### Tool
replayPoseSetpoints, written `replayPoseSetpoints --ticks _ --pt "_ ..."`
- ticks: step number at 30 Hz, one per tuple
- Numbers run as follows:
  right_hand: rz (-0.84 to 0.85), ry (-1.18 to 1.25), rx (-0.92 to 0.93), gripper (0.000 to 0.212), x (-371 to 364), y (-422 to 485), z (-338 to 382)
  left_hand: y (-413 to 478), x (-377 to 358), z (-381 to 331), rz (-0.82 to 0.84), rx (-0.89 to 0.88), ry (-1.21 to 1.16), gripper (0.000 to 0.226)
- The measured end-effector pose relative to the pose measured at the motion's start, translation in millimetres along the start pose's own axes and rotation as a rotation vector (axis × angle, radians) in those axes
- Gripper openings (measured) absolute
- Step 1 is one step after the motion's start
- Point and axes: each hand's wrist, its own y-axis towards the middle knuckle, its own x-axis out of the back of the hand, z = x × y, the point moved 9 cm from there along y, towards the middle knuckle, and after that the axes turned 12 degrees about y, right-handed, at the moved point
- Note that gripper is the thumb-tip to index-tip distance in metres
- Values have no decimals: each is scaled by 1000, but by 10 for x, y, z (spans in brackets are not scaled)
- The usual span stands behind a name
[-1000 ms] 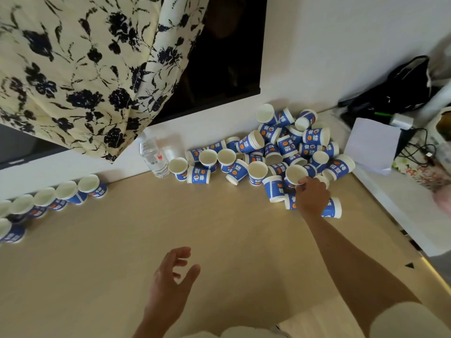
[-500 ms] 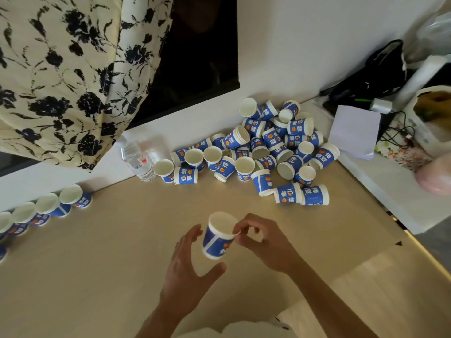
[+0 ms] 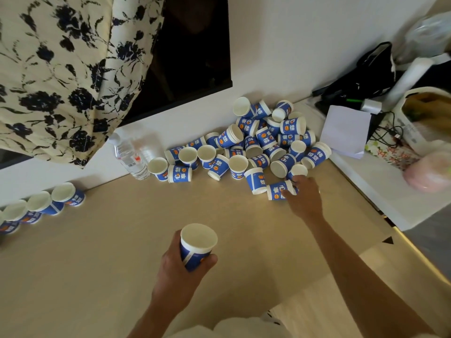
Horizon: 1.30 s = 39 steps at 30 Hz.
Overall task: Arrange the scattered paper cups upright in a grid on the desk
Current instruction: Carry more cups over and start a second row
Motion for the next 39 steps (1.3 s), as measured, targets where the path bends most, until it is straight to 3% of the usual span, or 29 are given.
replayPoseSetpoints --ticks 3,7,10,13,15,20,24,28,32,34,37,39 --pt "-136 -264 -85 51 227 287 -345 -52 2 52 10 23 -3 55" --pt "-158 -242 -375 59 316 380 -829 -83 48 100 -2 46 -11 54" --pt "-124 -209 -483 56 262 343 -1050 -90 51 124 -2 61 -20 53" --pt "-132 -50 -506 45 253 298 -1187 -90 26 165 10 74 -27 54" --pt "-239 67 -500 43 350 237 -1234 -79 19 197 12 77 -38 54" --pt "-401 609 -396 20 606 -108 -1113 -55 -7 239 27 75 -62 53" --pt "-235 945 -370 8 474 -415 -792 -61 -55 283 40 82 -85 52" --pt "-138 886 -231 33 333 -639 -350 -65 -18 374 32 113 -132 52" --pt "41 805 -163 74 -41 -898 252 -72 123 487 -21 142 -181 46" --pt "163 811 -110 78 -311 -995 590 -102 236 607 -67 165 -216 43" --pt "347 824 -63 66 -791 -1150 1014 -181 438 891 -129 220 -269 40" --pt "455 838 -33 73 -1113 -1278 1293 -257 590 1105 -165 262 -292 44"
